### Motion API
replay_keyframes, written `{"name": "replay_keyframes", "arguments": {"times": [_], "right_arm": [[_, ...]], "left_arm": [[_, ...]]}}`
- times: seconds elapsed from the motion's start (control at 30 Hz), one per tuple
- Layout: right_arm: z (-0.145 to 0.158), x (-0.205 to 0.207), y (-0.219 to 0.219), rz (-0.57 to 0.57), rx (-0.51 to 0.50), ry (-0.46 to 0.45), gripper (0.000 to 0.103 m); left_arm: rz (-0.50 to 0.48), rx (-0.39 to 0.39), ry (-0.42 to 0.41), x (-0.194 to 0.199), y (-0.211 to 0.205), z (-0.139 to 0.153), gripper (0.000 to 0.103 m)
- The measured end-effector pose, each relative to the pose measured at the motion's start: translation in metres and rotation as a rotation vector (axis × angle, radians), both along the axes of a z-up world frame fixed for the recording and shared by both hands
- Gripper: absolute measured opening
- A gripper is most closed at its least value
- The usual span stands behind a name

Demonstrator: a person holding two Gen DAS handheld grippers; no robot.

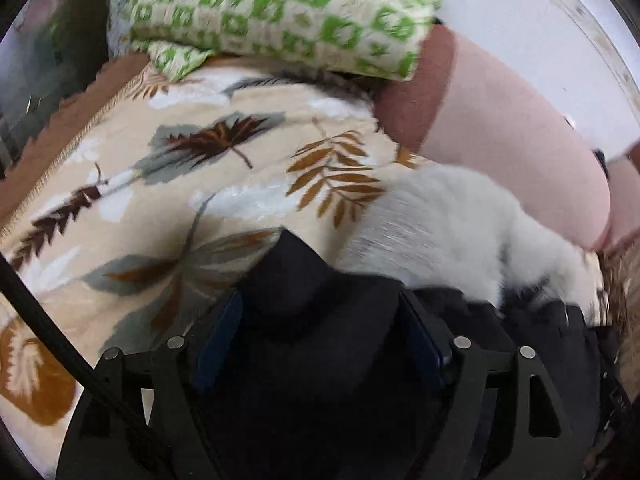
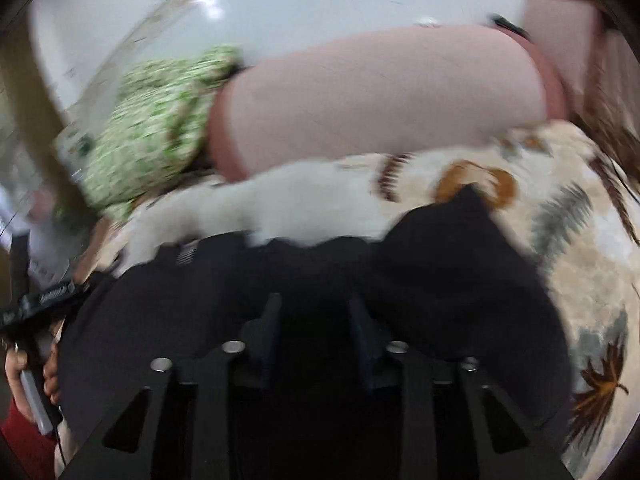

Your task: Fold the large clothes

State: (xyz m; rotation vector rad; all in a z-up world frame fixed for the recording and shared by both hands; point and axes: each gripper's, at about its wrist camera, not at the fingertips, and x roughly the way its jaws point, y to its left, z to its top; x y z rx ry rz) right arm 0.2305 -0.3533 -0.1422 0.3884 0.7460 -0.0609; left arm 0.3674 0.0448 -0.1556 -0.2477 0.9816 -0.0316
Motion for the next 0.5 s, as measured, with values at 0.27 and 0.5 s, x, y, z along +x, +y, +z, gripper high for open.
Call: {"name": "replay_keyframes", "arguments": {"times": [0.27,0.5], "right_arm": [[-0.033,-0.011,-0.064,-0.128,0.229,-0.010,0.000],[-0.040,-0.019,-0.084,-0.171,0.387,-0.055,0.000]], "left_arm": [[0.122,-0.210,0.059,0.019,0.044,-0.047,0.083],[0.108,-0.258,0.033,0.014,0.049,-0.046,0.084]]}}
